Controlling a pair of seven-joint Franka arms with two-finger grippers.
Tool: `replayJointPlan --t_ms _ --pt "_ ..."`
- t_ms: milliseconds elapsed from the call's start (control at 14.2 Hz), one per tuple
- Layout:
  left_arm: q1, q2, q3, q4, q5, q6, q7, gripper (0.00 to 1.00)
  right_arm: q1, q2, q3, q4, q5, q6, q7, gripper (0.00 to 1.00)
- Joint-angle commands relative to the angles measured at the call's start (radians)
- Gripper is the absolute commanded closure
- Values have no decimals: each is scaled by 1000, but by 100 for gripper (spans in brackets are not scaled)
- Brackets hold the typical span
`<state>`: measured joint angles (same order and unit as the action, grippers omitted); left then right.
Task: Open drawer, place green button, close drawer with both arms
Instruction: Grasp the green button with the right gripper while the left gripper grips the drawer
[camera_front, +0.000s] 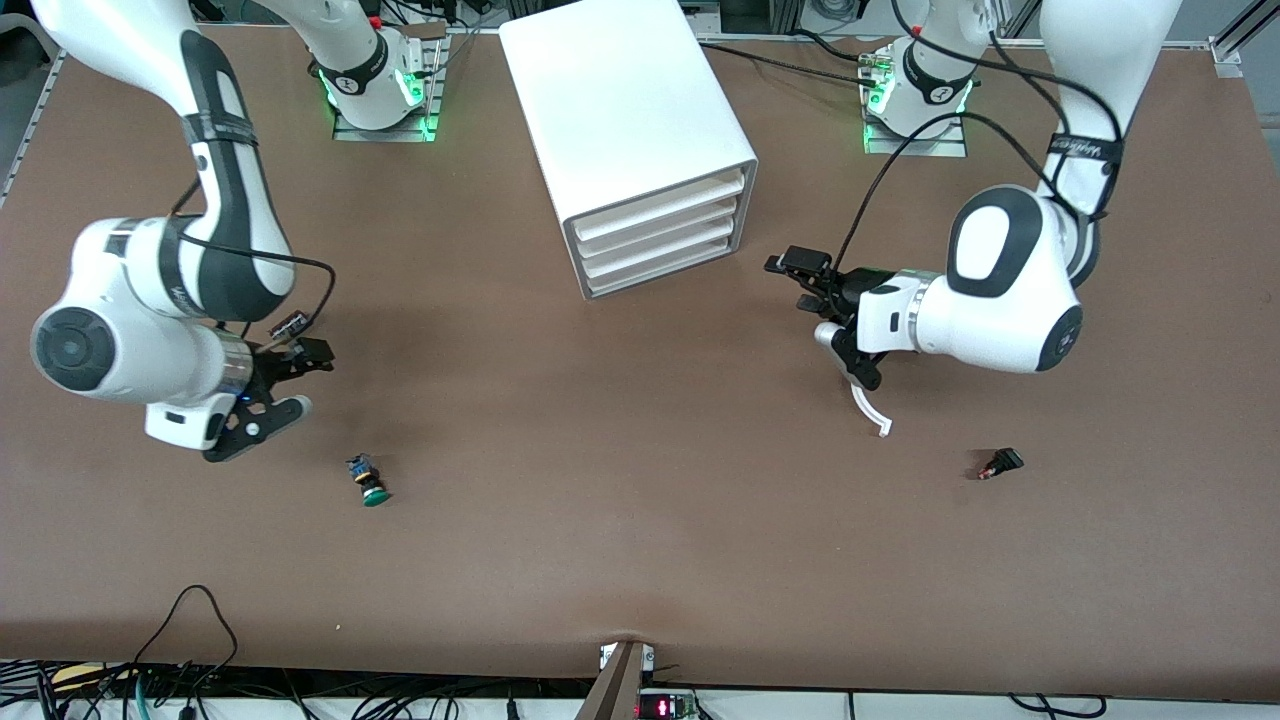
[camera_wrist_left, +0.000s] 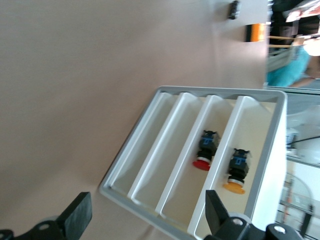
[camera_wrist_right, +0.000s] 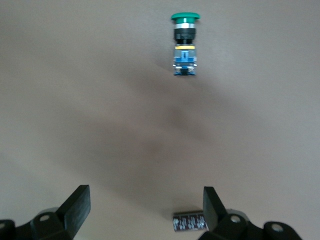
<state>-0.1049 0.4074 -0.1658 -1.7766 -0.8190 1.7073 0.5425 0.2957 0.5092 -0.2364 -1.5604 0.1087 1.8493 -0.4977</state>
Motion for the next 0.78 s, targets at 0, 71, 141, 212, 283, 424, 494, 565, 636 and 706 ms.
replayJointPlan --t_ms 0,71,141,212,283,424,494,565,636,706 --pt "4 11 -4 -93 -150 41 143 0 -3 55 -6 14 25 31 -27 0" --pt "4 37 -4 -115 -211 41 225 0 -1 72 -6 13 46 74 -35 0" --pt "4 66 -4 -128 -253 41 299 0 5 81 -6 4 55 135 -70 0" --pt "4 91 -4 -135 -273 38 356 0 5 95 -6 -4 58 174 -99 0" --pt "2 105 -7 -147 -285 38 382 0 6 112 -6 -4 72 194 -102 0" --pt "2 129 -47 -205 -377 38 405 0 2 126 -6 -7 132 203 -107 0" --pt "-1 151 -50 -214 -408 37 437 0 -3 130 -6 -6 155 208 -126 0" --pt "-1 169 -61 -219 -413 37 465 0 -12 133 -6 -7 169 231 -171 0" --pt "-1 200 -64 -219 -413 37 487 0 -15 137 -6 -7 183 254 -209 0" --pt "-1 229 -64 -219 -416 37 511 0 -21 137 -6 -7 196 264 -238 0"
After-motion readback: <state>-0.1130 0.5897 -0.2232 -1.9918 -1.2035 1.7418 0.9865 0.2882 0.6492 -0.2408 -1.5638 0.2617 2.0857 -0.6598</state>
